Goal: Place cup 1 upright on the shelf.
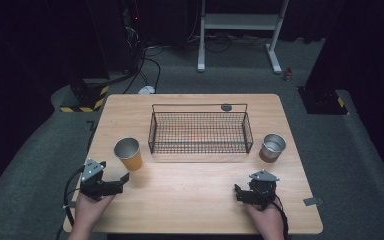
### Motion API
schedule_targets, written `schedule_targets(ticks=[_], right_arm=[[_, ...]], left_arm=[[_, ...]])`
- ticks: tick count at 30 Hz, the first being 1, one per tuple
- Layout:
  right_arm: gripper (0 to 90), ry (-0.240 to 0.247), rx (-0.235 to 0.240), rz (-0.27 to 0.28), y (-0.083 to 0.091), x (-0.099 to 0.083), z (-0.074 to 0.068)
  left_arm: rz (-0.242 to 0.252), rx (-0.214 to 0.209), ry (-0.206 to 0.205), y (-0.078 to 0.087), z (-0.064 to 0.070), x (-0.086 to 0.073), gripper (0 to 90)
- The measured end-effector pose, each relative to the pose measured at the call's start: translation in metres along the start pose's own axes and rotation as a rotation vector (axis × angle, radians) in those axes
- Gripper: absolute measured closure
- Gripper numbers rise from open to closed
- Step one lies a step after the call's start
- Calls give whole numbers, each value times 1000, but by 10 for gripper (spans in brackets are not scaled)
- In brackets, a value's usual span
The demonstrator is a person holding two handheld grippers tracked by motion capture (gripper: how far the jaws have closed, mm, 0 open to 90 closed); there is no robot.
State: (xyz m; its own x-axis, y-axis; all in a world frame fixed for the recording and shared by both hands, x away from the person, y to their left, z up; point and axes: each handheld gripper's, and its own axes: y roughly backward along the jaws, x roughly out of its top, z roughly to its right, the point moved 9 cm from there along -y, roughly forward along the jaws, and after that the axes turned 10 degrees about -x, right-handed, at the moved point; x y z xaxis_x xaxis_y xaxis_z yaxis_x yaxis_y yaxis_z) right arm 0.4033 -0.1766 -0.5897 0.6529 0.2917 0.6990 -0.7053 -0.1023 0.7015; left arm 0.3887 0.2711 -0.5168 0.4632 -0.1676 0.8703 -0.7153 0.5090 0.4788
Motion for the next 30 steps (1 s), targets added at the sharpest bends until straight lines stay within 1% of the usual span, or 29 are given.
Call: schedule_targets(ticks=[2,7,9,13,14,15,16,18,19,23,24,26,27,30], right_arm=[[90,-10,-2,-3,1,-1,-1],[89,-13,-4,-4,1,-1,-1],[89,-13,-5,-3,1,-1,-1],[90,-14,-5,-4,1,-1,-1],[90,-12,-5,-3,1,-1,-1],[90,-12,-5,-3,1,-1,-1],[89,-12,-5,-3,1,-1,-1],[90,-12,-5,-3,1,-1,-1],[90,-12,-5,-3,1,-1,-1],[90,-12,-5,-3,1,-1,-1],[90,-13,-6,-3,1,-1,-1],[90,-13,-6,-3,1,-1,-1],[90,-13,-6,-3,1,-1,-1],[90,-14,-6,-3,1,-1,-1]], left_arm=[[22,-2,0,-2,2,4,5],[53,16,-28,-7,1,12,5],[63,7,-20,-11,0,15,5],[51,31,-13,-20,-5,18,4],[44,44,-1,-22,-8,18,4],[41,44,11,-23,-10,17,5],[41,34,19,-24,-11,17,5],[34,30,23,-27,-14,17,5],[38,26,28,-28,-14,17,5],[55,16,26,-33,-15,19,5],[53,17,16,-35,-15,19,5],[47,16,10,-39,-15,18,5],[43,18,12,-41,-16,18,5],[55,19,17,-46,-19,18,5]])
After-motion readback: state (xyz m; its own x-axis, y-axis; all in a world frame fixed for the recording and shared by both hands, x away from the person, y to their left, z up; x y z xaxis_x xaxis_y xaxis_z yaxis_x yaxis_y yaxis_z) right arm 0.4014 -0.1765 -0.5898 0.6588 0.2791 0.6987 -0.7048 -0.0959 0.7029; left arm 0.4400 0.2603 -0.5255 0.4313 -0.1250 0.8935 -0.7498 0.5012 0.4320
